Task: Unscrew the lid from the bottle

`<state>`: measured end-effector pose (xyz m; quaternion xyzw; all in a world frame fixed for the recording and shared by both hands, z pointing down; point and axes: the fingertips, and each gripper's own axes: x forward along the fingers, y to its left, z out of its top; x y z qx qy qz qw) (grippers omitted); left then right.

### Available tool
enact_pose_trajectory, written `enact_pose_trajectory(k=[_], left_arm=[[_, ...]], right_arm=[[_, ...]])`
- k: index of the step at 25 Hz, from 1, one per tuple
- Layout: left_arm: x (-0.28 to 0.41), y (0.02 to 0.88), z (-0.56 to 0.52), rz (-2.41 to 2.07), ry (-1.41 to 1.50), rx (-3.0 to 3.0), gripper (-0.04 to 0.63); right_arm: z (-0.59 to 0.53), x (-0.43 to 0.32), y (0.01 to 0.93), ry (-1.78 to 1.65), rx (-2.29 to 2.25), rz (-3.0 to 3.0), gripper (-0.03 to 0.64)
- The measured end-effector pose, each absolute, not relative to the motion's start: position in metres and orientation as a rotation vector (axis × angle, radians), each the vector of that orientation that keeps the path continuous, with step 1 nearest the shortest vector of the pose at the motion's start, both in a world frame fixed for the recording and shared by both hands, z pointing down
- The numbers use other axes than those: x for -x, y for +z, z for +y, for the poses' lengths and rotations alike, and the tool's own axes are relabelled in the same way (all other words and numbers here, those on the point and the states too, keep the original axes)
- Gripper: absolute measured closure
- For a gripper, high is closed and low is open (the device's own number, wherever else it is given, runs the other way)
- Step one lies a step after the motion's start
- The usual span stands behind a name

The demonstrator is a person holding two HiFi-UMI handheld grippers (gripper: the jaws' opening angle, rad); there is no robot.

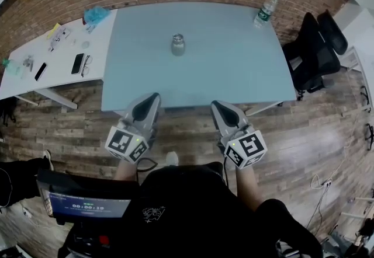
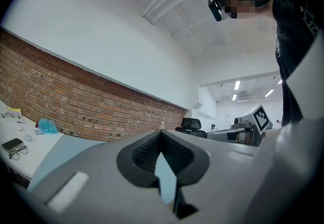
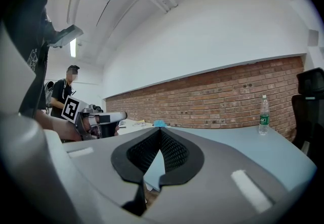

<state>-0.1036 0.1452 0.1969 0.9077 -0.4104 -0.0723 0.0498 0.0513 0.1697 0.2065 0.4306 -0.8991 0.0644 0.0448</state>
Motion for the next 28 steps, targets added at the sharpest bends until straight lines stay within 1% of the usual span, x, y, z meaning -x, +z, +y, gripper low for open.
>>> enact_pose_trajectory(k=[19, 28], left_arm=[[0.107, 0.206, 0.148, -1.188, -0.207, -2.782, 0.595], [0.132, 0.205, 0.139, -1.203, -0.231, -2.751, 0.595]], right_arm=[[0.177, -0.047, 0.216, 0.206, -1.372, -2.708, 0.615], [0.17, -0.025, 0.213, 0.214, -1.353, -2.696, 0.615]])
